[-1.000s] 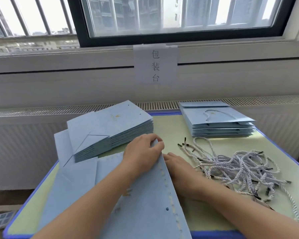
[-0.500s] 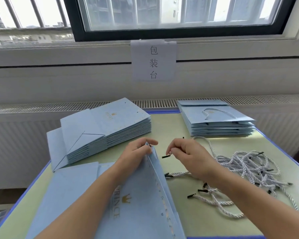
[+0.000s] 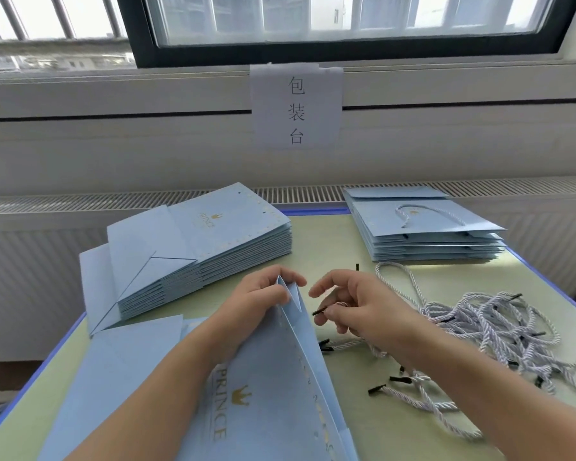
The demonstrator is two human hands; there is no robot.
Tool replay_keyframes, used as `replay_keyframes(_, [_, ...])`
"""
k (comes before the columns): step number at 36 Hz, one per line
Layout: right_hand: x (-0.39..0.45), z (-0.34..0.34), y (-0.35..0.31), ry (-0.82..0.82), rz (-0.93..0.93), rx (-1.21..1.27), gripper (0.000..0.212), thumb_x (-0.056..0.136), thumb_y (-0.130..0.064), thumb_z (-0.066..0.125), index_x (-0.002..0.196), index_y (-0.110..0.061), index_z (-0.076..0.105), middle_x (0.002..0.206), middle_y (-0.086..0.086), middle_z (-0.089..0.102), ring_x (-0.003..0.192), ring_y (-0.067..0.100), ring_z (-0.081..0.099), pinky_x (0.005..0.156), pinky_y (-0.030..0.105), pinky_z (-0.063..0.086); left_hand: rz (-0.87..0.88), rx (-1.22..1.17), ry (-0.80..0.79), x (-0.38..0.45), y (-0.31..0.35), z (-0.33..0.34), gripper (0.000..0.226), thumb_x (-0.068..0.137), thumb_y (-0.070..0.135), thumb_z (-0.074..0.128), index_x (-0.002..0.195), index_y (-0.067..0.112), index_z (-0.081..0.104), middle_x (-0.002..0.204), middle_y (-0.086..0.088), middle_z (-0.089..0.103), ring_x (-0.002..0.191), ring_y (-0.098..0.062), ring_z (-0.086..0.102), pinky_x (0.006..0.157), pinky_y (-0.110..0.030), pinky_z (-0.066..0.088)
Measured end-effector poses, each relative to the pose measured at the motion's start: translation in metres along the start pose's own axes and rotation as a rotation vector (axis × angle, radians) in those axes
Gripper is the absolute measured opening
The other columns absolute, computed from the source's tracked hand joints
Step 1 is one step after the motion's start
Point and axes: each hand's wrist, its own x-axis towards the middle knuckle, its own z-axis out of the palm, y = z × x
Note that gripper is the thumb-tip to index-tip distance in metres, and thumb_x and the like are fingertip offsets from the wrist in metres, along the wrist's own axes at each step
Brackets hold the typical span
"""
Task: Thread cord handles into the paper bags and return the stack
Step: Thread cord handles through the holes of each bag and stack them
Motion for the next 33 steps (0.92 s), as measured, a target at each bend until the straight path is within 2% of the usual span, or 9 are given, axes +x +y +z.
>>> replay_keyframes(5, [0.006, 0.005, 0.002, 0.016, -0.004, -0.149, 0.018, 0.087, 0.000, 0.059, 0.078, -0.014, 0.068, 0.067, 0.001, 0.071, 0.043, 0.001, 0.044, 0.047, 0.016, 0.037, -0.027, -0.094, -0.039, 0.001, 0.000, -0.004, 0.031, 0.060, 0.017, 0.054, 0.086, 0.021, 0.070, 0.081, -0.009, 0.054, 0.072, -0.023, 0.051, 0.063, -0.030, 0.042])
replay_keyframes(8, [0.009, 0.009, 0.003, -0.004, 0.021, -0.219, 0.021, 0.090, -0.005, 0.058, 0.075, -0.020, 0.062, 0.067, -0.003, 0.072, 0.056, 0.001, 0.058, 0.063, 0.023, 0.047, -0.027, -0.120, -0.053, 0.002, 0.000, -0.004, 0.033, 0.056, 0.015, 0.055, 0.087, 0.018, 0.068, 0.080, -0.010, 0.055, 0.067, -0.021, 0.055, 0.061, -0.029, 0.044])
replay_keyframes(12, [0.011, 0.014, 0.003, -0.021, 0.019, -0.276, 0.022, 0.091, -0.010, 0.058, 0.074, -0.024, 0.060, 0.066, -0.008, 0.067, 0.063, 0.002, 0.059, 0.072, 0.028, 0.048, -0.020, -0.116, -0.064, 0.004, -0.001, -0.004, 0.034, 0.061, 0.013, 0.050, 0.091, 0.013, 0.065, 0.079, -0.010, 0.058, 0.067, -0.021, 0.057, 0.061, -0.027, 0.046])
replay_keyframes(14, [0.011, 0.016, 0.002, -0.020, 0.001, -0.320, 0.017, 0.090, -0.013, 0.059, 0.076, -0.022, 0.064, 0.070, -0.011, 0.062, 0.064, 0.002, 0.053, 0.066, 0.023, 0.044, -0.012, -0.111, -0.062, 0.004, -0.001, -0.004, 0.033, 0.061, 0.013, 0.051, 0.090, 0.014, 0.066, 0.081, -0.010, 0.058, 0.071, -0.023, 0.056, 0.063, -0.030, 0.047])
replay_keyframes(16, [0.011, 0.018, 0.001, -0.021, -0.002, -0.324, 0.013, 0.089, -0.015, 0.060, 0.077, -0.017, 0.066, 0.071, -0.009, 0.060, 0.065, 0.005, 0.051, 0.065, 0.026, 0.043, -0.008, -0.108, -0.061, 0.004, -0.001, -0.004, 0.032, 0.061, 0.013, 0.051, 0.090, 0.015, 0.066, 0.081, -0.010, 0.058, 0.071, -0.023, 0.056, 0.063, -0.031, 0.047])
replay_keyframes(21, [0.008, 0.021, -0.001, -0.095, 0.040, -0.132, 0.031, 0.091, -0.005, 0.056, 0.064, -0.020, 0.060, 0.054, -0.013, 0.054, 0.052, 0.002, 0.047, 0.055, 0.019, 0.040, 0.000, -0.107, -0.071, 0.004, -0.001, -0.004, 0.033, 0.062, 0.014, 0.051, 0.091, 0.014, 0.065, 0.080, -0.009, 0.058, 0.072, -0.023, 0.056, 0.062, -0.030, 0.048])
replay_keyframes(24, [0.008, 0.022, -0.002, -0.116, 0.056, -0.037, 0.029, 0.091, 0.001, 0.055, 0.068, -0.017, 0.063, 0.059, -0.006, 0.058, 0.053, 0.004, 0.051, 0.056, 0.020, 0.043, 0.006, -0.100, -0.066, 0.005, -0.001, -0.004, 0.032, 0.062, 0.014, 0.051, 0.090, 0.015, 0.066, 0.080, -0.008, 0.060, 0.073, -0.023, 0.056, 0.064, -0.030, 0.047])
replay_keyframes(29, [0.007, 0.021, -0.006, -0.110, 0.124, 0.147, 0.020, 0.087, 0.012, 0.054, 0.081, -0.007, 0.055, 0.067, 0.008, 0.061, 0.045, 0.005, 0.055, 0.045, 0.014, 0.042, 0.011, -0.090, -0.064, 0.005, -0.002, -0.004, 0.034, 0.062, 0.014, 0.050, 0.093, 0.012, 0.064, 0.078, -0.008, 0.061, 0.073, -0.023, 0.056, 0.066, -0.032, 0.046])
replay_keyframes(33, [0.009, 0.023, -0.005, -0.053, 0.149, 0.195, 0.025, 0.086, 0.014, 0.054, 0.077, -0.009, 0.050, 0.059, 0.007, 0.056, 0.039, 0.006, 0.049, 0.040, 0.015, 0.038, 0.015, -0.090, -0.066, 0.005, -0.002, -0.005, 0.036, 0.063, 0.014, 0.049, 0.095, 0.011, 0.063, 0.078, -0.007, 0.061, 0.074, -0.023, 0.057, 0.068, -0.032, 0.047])
